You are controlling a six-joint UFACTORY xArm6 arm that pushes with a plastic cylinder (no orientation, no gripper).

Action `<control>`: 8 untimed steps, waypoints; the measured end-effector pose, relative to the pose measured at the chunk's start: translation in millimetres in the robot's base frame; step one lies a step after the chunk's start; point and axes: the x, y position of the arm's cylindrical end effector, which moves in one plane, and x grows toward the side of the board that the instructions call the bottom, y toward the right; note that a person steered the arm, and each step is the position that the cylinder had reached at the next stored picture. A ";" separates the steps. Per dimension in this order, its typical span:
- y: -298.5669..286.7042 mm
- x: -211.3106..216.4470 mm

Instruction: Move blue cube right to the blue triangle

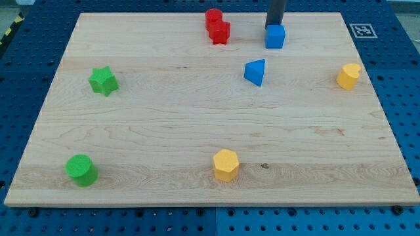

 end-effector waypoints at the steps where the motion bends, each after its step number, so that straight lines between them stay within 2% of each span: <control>1: 0.3 24.3; 6: 38.4 130.7; 7: 48.7 129.3; 8: 74.8 98.7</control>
